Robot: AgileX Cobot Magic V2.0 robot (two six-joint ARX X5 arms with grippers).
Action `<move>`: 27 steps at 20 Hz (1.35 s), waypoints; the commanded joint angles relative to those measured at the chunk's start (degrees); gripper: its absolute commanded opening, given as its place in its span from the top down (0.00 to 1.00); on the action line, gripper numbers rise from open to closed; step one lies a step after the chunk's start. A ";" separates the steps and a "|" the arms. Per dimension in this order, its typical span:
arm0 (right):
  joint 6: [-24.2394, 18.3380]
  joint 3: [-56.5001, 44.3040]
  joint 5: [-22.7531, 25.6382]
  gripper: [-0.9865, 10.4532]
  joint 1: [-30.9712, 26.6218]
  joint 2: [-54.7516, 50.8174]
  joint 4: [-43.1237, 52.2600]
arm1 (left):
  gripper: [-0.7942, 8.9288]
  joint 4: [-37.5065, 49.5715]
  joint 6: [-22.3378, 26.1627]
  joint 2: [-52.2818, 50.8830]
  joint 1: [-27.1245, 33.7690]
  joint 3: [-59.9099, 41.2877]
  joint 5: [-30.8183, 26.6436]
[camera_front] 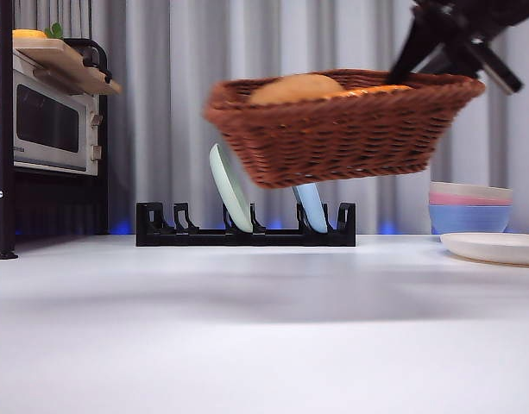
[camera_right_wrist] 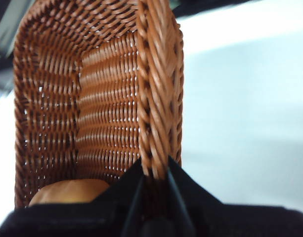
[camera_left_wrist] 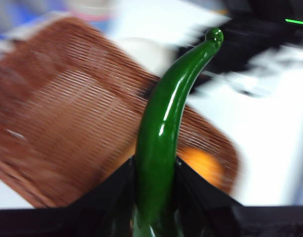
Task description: Pick up the basket,pick up the corn from the table,pick up the potato from the table,pick up the cucumber from the table,put all items into the basket
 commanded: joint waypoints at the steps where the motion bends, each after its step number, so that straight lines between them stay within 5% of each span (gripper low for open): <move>1: -0.02 0.02 -0.46 0.92 3.69 -0.39 0.46 | 0.93 1.90 -1.03 1.18 0.90 -0.50 -6.47; 7: 0.20 0.02 -0.44 0.92 9.05 -0.39 0.46 | 0.91 -0.31 -2.23 5.60 4.83 -0.50 -7.89; 8: 0.26 0.02 -0.44 0.92 9.29 -0.42 0.46 | 0.84 -0.92 -2.75 5.99 4.98 -0.50 -7.76; 10: 0.66 0.02 -0.44 0.92 9.29 -0.39 0.48 | 0.47 -2.05 -3.04 6.21 5.18 -0.50 -8.02; 11: 0.74 0.02 -0.44 0.92 9.29 -0.39 0.48 | 0.37 -2.19 -3.34 6.21 5.25 -0.50 -8.02; 16: 2.29 0.02 0.96 0.92 9.29 -0.39 1.14 | 0.37 -2.01 -3.80 6.19 5.33 -0.50 -9.86; 21: 6.23 0.00 13.20 0.92 8.35 0.74 3.63 | 0.37 -2.05 -3.80 5.07 5.33 -0.46 -14.95; 27: 6.78 0.00 12.94 0.92 7.28 11.54 3.02 | 0.37 -2.99 -3.78 4.83 5.33 -0.46 -15.45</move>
